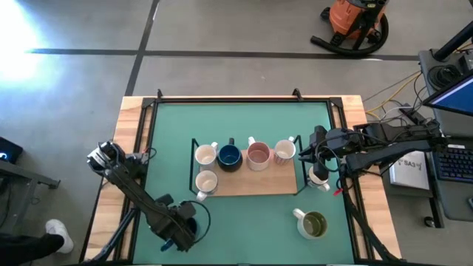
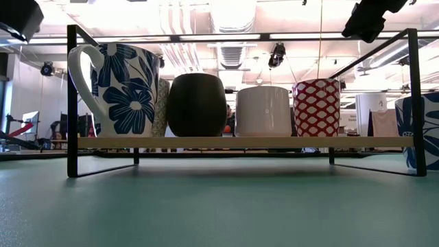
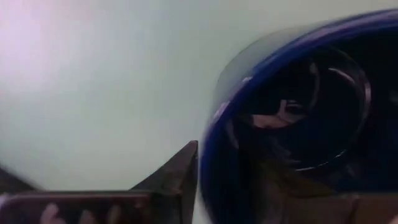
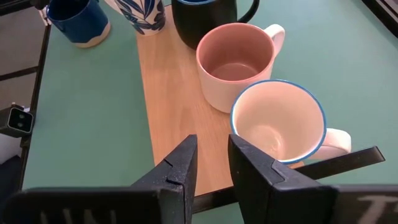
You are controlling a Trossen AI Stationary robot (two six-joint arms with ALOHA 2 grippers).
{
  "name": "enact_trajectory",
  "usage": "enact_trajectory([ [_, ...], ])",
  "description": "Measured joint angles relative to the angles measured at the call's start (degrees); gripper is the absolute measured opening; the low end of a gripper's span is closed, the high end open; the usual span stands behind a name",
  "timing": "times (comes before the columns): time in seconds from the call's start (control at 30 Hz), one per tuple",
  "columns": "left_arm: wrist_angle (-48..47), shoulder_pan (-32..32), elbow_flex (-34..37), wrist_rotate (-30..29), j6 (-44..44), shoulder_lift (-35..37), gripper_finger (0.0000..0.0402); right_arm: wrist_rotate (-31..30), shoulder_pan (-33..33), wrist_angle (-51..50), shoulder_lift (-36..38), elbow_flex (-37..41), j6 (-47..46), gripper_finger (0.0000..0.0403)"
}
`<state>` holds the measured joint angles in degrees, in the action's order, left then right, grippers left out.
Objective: Place coffee mugs
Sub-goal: Put the blue mug on the shelf
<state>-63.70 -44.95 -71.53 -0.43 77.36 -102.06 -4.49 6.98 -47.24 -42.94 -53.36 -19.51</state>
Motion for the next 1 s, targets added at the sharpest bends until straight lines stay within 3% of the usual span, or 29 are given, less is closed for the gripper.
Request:
enact_trajectory([
  [0.2,1.3,0.9,0.5,1.3,-2.6,0.1,0.0013,0.0,0.0,0.0,0.0,0.0,0.0,0.0086],
  [0.53,0.9,2.4,-6.9,1.7,-2.9,0.1,0.0008,0.0,0.0,0.0,0.0,0.0,0.0,0.0074],
  [1.0,1.7,7.4,-16.4,-3.6,-9.0,0.1,0.0009,0.0,0.0,0.0,0.0,0.0,0.0,0.0086],
])
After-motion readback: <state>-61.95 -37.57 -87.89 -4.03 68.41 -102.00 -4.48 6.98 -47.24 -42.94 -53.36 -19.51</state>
